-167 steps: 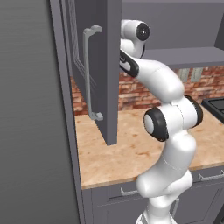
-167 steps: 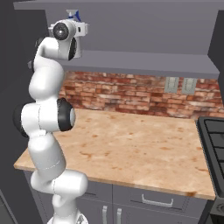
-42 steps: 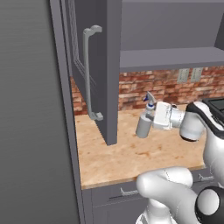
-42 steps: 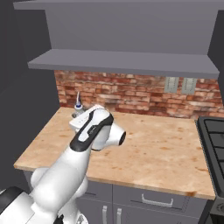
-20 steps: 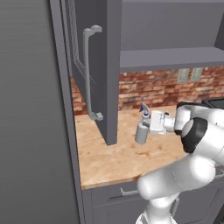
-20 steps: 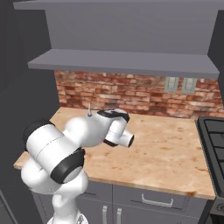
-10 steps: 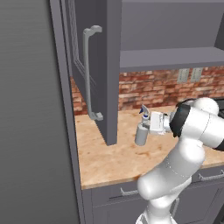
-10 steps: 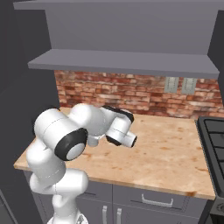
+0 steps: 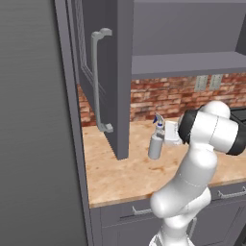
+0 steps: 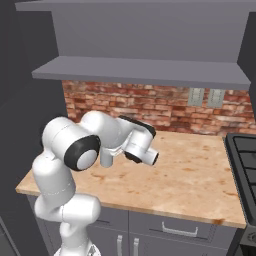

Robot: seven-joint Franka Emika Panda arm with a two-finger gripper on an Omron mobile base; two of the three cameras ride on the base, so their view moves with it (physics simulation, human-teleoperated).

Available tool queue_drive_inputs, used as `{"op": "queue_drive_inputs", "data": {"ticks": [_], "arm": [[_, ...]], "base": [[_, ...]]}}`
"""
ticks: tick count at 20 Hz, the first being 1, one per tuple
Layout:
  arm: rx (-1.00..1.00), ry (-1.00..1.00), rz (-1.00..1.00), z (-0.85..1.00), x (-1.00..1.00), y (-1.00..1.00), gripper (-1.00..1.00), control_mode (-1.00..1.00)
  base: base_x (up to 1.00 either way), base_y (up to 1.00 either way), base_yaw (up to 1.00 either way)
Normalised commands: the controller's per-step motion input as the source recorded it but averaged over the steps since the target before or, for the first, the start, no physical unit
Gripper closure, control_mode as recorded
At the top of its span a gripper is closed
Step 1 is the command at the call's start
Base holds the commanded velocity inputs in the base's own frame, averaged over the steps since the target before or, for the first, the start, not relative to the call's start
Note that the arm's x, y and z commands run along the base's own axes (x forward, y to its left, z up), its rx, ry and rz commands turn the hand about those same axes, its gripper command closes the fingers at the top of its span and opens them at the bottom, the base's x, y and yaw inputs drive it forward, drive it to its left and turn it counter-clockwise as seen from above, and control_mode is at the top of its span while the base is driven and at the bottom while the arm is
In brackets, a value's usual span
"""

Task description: Move the cutting board and knife to the sink. Then move spray from the cabinet to the counter.

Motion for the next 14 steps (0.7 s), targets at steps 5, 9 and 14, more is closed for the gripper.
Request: {"op": "queue_drive_inputs", "data": {"ticks": [5, 9, 14], "arm": [[0.0, 0.0, 0.0, -0.31, -0.02, 0.0, 1.0, -1.0], [0.0, 0.0, 0.0, -0.3, -0.02, 0.0, 1.0, -1.0], [0.0, -0.02, 0.0, -0.27, -0.05, 0.01, 1.0, -1.0]], "base": [[0.0, 0.0, 0.0], [0.0, 0.0, 0.0], [0.0, 0.0, 0.0]]}}
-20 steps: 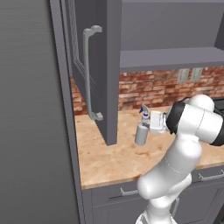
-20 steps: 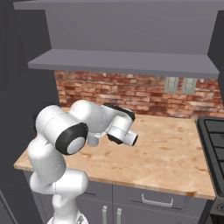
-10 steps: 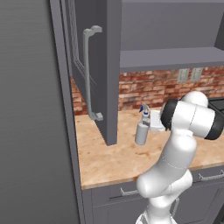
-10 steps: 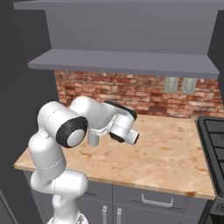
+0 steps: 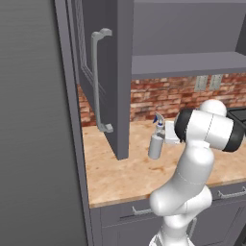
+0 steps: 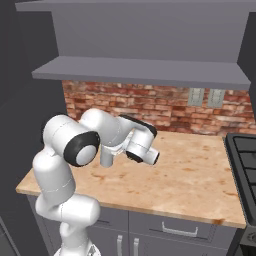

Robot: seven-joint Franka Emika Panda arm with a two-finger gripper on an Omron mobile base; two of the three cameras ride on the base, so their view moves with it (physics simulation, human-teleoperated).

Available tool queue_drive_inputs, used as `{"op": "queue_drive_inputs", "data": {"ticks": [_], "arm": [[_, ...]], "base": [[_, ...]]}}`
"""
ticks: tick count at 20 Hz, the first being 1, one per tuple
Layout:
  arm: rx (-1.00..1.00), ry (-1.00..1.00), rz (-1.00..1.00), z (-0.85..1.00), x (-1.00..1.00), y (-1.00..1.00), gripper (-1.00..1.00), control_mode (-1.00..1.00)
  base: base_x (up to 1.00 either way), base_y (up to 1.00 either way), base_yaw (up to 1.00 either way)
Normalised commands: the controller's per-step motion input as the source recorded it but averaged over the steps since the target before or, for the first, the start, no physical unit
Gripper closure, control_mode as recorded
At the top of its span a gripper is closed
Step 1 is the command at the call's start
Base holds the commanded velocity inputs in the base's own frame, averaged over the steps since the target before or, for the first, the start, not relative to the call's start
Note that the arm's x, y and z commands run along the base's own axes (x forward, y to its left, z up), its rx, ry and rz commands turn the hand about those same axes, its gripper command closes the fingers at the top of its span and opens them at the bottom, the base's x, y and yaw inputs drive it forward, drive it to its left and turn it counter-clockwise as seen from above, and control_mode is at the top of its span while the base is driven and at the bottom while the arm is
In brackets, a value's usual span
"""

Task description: Move the cutting board and knife to the sink. Then move spray from the cabinet to the counter.

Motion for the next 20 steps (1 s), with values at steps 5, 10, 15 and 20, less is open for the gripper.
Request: {"op": "queue_drive_inputs", "data": {"ticks": [5, 10, 15, 20], "arm": [[-0.04, -0.01, 0.0, -0.24, -0.02, 0.1, 1.0, -1.0], [-0.07, -0.04, 0.0, -0.22, -0.05, 0.13, 1.0, -1.0], [-0.07, -0.03, 0.0, -0.23, -0.05, 0.12, 1.0, -1.0], [-0.02, 0.0, 0.0, -0.26, -0.01, 0.01, 1.0, -1.0]], "base": [[0.0, 0.0, 0.0], [0.0, 0.0, 0.0], [0.0, 0.0, 0.0], [0.0, 0.0, 0.0]]}}
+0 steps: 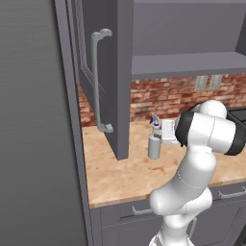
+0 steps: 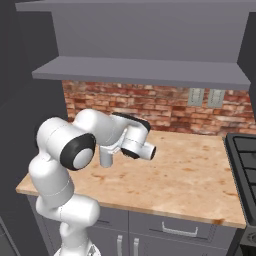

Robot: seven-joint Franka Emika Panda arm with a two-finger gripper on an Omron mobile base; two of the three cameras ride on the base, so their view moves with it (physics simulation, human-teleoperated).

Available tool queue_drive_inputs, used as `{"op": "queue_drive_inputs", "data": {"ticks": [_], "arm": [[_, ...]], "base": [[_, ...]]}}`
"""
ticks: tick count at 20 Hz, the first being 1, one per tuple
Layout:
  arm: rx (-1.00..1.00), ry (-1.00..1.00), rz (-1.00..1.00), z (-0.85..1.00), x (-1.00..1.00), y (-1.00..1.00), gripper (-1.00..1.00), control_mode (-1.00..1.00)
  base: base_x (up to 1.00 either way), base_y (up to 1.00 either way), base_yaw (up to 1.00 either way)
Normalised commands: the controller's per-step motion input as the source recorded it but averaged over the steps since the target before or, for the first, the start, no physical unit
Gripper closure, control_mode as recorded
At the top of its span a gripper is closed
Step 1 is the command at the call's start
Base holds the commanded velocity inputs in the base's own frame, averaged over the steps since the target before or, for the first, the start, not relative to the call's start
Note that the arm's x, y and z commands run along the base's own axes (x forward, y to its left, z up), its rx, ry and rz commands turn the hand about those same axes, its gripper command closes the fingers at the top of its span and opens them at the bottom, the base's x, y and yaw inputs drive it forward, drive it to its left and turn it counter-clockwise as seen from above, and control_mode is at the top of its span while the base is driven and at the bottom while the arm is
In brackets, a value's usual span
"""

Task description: Move the cutting board and knife to the sink. Then move spray from the cabinet to the counter.

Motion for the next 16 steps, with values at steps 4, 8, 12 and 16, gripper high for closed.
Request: {"op": "queue_drive_inputs", "data": {"ticks": [4, 8, 12, 16], "arm": [[0.0, 0.0, 0.0, -0.27, 0.0, 0.0, 1.0, -1.0], [0.0, 0.0, 0.0, -0.25, 0.0, 0.0, 1.0, -1.0], [0.0, 0.0, 0.0, -0.22, -0.04, 0.0, -1.0, -1.0], [0.0, 0.0, 0.0, -0.16, -0.04, 0.0, -1.0, -1.0]], "base": [[0.0, 0.0, 0.0], [0.0, 0.0, 0.0], [0.0, 0.0, 0.0], [0.0, 0.0, 0.0]]}}
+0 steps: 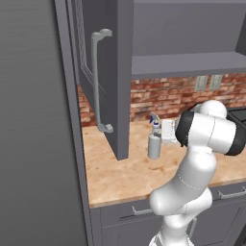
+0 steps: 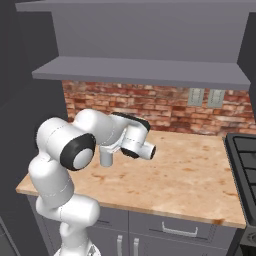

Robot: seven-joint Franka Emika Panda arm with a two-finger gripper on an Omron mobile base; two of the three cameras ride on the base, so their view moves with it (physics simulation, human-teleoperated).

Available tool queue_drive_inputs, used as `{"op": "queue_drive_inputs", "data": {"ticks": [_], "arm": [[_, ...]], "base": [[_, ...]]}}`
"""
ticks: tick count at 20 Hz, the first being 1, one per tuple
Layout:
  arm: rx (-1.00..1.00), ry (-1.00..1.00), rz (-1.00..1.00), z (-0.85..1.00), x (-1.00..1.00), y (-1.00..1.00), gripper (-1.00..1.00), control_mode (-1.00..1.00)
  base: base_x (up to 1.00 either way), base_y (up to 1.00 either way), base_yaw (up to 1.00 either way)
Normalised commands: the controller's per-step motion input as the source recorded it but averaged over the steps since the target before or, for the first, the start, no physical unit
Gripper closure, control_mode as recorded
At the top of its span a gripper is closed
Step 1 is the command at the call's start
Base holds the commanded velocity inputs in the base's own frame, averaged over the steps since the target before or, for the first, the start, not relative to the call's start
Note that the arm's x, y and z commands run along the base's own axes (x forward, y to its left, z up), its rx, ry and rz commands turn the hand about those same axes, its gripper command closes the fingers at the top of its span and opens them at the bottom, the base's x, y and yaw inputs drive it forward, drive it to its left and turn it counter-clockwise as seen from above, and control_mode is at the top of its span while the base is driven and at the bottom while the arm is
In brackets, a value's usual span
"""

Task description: Move the cutting board and knife to the sink. Then move spray from the cabinet to the counter.

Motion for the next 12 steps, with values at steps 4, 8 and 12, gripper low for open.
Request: {"op": "queue_drive_inputs", "data": {"ticks": [4, 8, 12], "arm": [[0.0, -0.02, 0.0, -0.1, -0.09, 0.0, -1.0, -1.0], [0.0, -0.06, 0.0, -0.09, -0.13, 0.01, -1.0, -1.0], [0.0, -0.07, 0.0, -0.06, -0.1, 0.0, -1.0, -1.0]], "base": [[0.0, 0.0, 0.0], [0.0, 0.0, 0.0], [0.0, 0.0, 0.0]]}}
